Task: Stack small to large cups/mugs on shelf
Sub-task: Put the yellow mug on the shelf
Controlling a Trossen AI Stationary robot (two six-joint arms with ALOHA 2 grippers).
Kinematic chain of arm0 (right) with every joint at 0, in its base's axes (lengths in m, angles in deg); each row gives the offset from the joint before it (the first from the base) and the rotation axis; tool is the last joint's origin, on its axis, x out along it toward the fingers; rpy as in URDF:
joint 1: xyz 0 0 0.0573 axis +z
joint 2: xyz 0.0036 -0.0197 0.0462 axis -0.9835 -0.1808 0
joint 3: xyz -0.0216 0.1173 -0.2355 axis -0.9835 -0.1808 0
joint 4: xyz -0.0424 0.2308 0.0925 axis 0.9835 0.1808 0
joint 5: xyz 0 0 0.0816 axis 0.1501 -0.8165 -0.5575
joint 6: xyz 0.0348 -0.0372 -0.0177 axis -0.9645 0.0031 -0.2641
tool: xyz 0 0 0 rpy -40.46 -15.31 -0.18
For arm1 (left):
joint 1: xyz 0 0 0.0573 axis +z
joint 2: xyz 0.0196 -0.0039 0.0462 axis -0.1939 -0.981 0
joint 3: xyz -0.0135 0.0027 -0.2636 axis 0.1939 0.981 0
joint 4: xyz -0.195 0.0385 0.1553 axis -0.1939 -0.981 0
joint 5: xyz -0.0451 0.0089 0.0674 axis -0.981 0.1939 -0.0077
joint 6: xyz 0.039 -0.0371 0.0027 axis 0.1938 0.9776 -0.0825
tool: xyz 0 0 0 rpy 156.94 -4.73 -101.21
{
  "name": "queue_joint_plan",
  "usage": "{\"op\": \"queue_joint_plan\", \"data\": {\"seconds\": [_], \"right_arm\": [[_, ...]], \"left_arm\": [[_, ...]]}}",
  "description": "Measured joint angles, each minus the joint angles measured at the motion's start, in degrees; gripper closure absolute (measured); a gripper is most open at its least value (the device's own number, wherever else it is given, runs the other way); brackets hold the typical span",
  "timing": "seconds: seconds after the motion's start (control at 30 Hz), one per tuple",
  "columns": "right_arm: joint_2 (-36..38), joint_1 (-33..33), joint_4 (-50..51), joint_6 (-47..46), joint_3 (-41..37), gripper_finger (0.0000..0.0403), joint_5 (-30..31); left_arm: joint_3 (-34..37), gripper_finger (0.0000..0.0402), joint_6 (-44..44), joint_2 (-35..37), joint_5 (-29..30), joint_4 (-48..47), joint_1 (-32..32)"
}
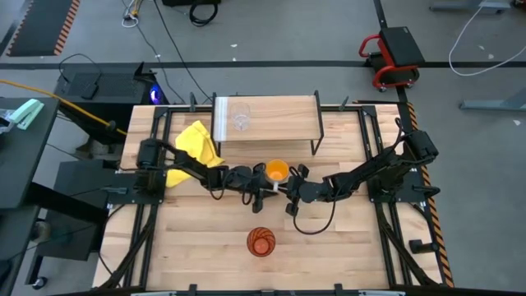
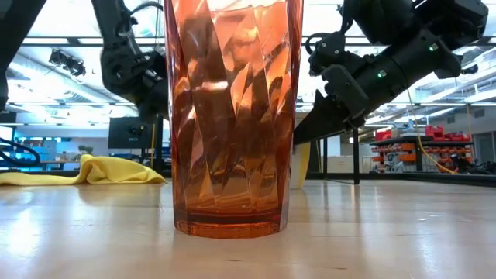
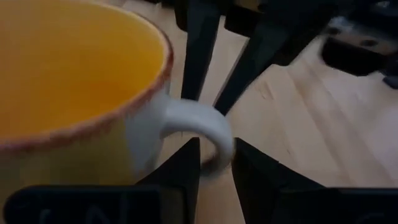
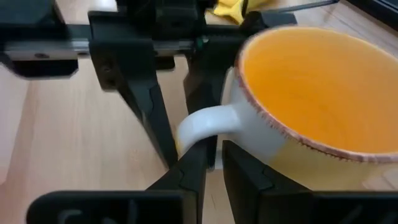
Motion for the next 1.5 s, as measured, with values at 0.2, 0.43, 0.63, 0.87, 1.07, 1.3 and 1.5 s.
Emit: {"op": "queue_joint_plan", "data": {"seconds": [0.2,0.43,0.63,0.87,1.07,1.3,1.5], "right_arm": [[0.02,0.11,3.27,-0.23,-0.24,0.0343,0.31],[0.02,0.17,4.26,-1.53,-0.11,0.0343,0.46],[0.02,0.19,4.22,-1.53,-0.11,0.0343,0.87],[0.02,0.2,4.26,-1.56,-0.07,0.0343,0.89],[1.59,1.34,5.73,-1.79,-0.05,0.0343,0.91],[7.77,3.56,13.25,-4.75,0.31,0.0346,4.56],[11.39,5.22,21.35,-9.36,0.28,0.0347,4.83]], "left_arm": [[-4.55,0.0306,-1.68,-5.71,-0.01,0.83,0.13],[-4.91,0.0289,-1.7,-5.48,-0.19,1.28,0.2],[-4.92,0.029,-1.84,-5.51,-0.13,1.24,0.23],[-4.89,0.0303,-3.55,-5.61,0.01,2.1,0.11],[-4.89,0.0303,-3.43,-5.72,-0.21,3.58,0.11],[-4.96,0.0314,-3.88,-5.72,0.73,4.3,0.17],[-4.96,0.033,-4.04,-5.64,1.11,4.91,0.17]]}}
